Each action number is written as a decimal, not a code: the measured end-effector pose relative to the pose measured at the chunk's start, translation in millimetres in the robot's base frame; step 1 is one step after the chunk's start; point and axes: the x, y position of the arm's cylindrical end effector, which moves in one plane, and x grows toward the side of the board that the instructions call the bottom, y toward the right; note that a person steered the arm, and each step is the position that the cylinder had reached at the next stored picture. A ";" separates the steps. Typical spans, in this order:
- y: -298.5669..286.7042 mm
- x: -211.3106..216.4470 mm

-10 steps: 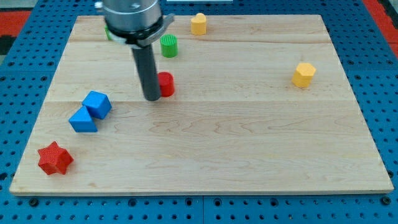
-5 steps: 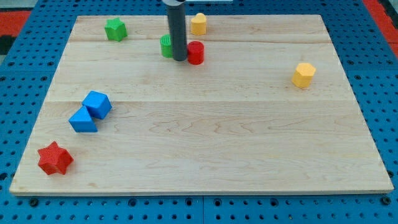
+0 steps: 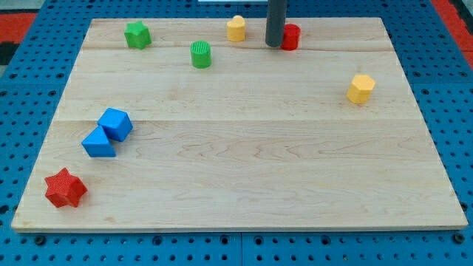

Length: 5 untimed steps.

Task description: Move red circle to the top right

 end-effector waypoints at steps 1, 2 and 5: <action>22.8 -20.6; 33.3 -23.7; 96.8 -30.5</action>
